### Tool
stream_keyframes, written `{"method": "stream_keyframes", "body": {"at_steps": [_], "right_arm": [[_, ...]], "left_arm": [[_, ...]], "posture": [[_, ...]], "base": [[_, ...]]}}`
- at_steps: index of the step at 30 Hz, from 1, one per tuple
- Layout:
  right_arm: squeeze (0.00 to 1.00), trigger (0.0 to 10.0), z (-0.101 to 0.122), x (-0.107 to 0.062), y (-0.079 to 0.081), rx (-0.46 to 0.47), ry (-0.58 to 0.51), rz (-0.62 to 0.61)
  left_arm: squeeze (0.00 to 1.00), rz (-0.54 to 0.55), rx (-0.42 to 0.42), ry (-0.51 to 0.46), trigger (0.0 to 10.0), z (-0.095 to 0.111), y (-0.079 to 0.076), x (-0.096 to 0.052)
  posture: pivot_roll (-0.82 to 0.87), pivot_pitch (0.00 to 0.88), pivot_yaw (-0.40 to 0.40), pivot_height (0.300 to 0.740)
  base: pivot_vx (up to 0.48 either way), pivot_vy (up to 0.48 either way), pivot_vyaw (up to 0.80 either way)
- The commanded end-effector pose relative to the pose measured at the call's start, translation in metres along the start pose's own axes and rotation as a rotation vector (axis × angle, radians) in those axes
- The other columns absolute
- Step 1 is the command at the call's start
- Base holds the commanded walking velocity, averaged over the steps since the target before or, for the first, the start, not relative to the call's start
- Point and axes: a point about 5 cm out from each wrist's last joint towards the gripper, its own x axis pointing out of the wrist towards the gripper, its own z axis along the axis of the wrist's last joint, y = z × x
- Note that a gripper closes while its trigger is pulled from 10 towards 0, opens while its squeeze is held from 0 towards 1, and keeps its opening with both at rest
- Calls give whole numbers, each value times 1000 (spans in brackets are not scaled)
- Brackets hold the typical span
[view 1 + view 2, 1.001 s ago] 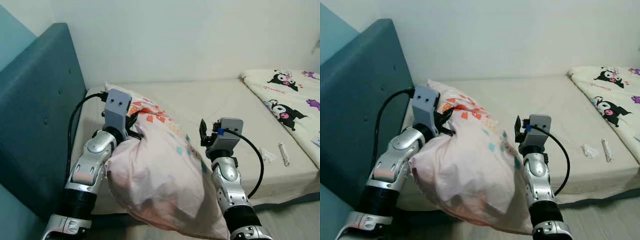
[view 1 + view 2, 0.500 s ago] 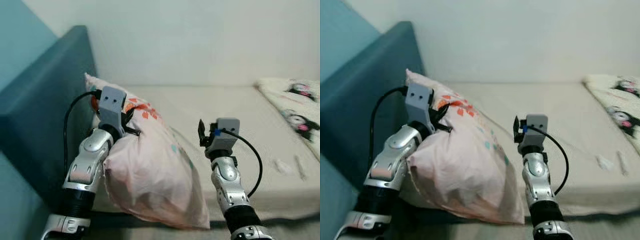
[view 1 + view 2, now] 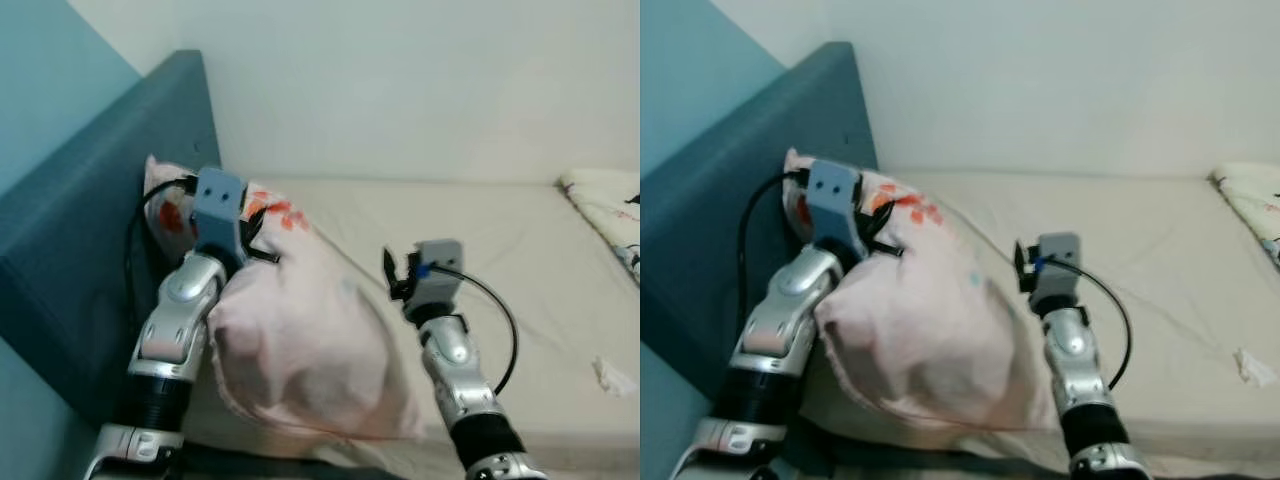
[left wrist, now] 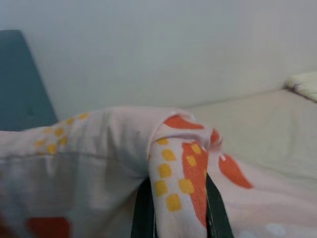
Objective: Clean up the room
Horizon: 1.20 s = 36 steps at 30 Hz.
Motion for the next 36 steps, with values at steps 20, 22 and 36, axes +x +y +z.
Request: {"method": "stream_keyframes", "body": {"at_steps": [20, 22, 36], "right_arm": [[0, 10000, 0, 2, 2, 0, -1, -19], [0, 10000, 0, 1, -2, -19, -2, -39], [0, 10000, 2, -1, -15, -63, -9, -116]], "left_arm": [[0, -276, 199, -93, 10000, 7, -27, 12], [0, -309, 203, -104, 10000, 6, -34, 16], [0, -428, 94, -206, 10000, 22, -78, 41]], "posture": [[53, 0, -42, 740], [49, 0, -42, 740], [12, 4, -18, 740]], "base": [[74, 0, 0], [0, 0, 0], [0, 0, 0]]}}
